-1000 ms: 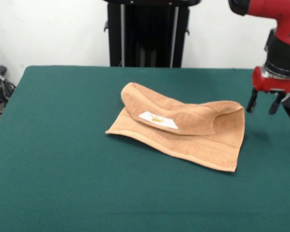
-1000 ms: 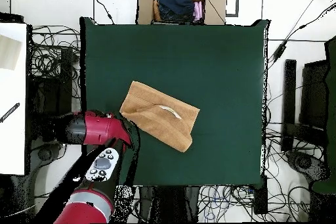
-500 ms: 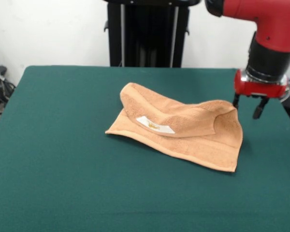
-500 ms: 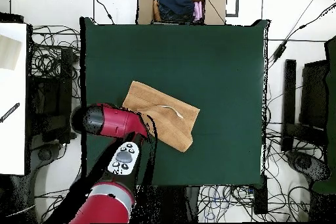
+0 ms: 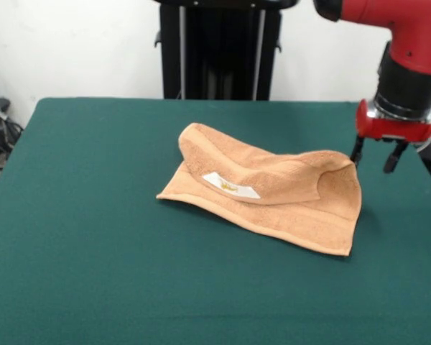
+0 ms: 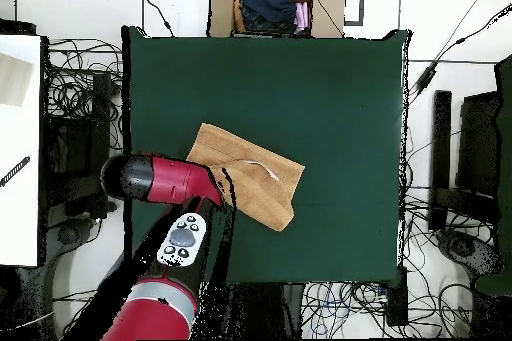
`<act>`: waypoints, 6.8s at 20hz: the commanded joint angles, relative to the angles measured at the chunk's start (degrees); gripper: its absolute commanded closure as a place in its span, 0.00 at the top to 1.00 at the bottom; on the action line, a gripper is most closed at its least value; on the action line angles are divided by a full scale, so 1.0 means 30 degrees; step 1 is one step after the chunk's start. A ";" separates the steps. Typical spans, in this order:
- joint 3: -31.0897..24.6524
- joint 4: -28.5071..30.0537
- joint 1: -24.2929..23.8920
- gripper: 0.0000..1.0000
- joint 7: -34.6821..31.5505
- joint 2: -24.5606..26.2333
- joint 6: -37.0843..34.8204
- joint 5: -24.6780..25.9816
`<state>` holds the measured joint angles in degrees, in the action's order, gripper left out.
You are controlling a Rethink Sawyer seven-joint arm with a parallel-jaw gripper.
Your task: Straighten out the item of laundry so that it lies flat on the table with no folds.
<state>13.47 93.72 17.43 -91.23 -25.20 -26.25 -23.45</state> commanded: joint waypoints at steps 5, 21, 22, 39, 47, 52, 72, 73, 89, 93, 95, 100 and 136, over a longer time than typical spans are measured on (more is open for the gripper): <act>-0.1014 0.0599 0.0202 1.00 -0.4465 0.0596 0.0475 -0.0023; -0.0653 -0.1924 0.1728 1.00 -0.3808 0.1460 -0.2184 0.0653; -0.0707 -0.2030 0.1770 1.00 -0.3842 0.1510 -0.2231 0.0583; -0.0951 -0.3130 0.0959 1.00 -0.3675 0.1675 -0.2754 0.0181; -0.0506 -0.3703 0.1001 1.00 -0.3725 0.1516 -0.3696 0.0494; -0.0369 -0.4543 0.0906 1.00 -0.3766 0.1988 -0.3855 0.0547; -0.0598 -0.5234 -0.0110 1.00 -0.3054 0.2289 -0.3722 0.0803; -0.0634 -0.5187 -0.0190 1.00 -0.3021 0.2256 -0.3640 0.0796; -0.1147 -0.3782 -0.1211 1.00 -0.2228 0.1718 -0.2457 0.1206; -0.1168 -0.3541 -0.1303 1.00 -0.2156 0.1660 -0.2241 0.1318; -0.1218 -0.3454 -0.1427 1.00 -0.2033 0.1609 -0.2170 0.1369; -0.1441 -0.2971 -0.1830 1.00 -0.1671 0.1386 -0.1982 0.1495; -0.2535 -0.2562 -0.3271 1.00 -0.1555 0.1954 -0.0753 0.2707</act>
<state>12.86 82.14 9.32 -91.23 -20.83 -30.95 -18.43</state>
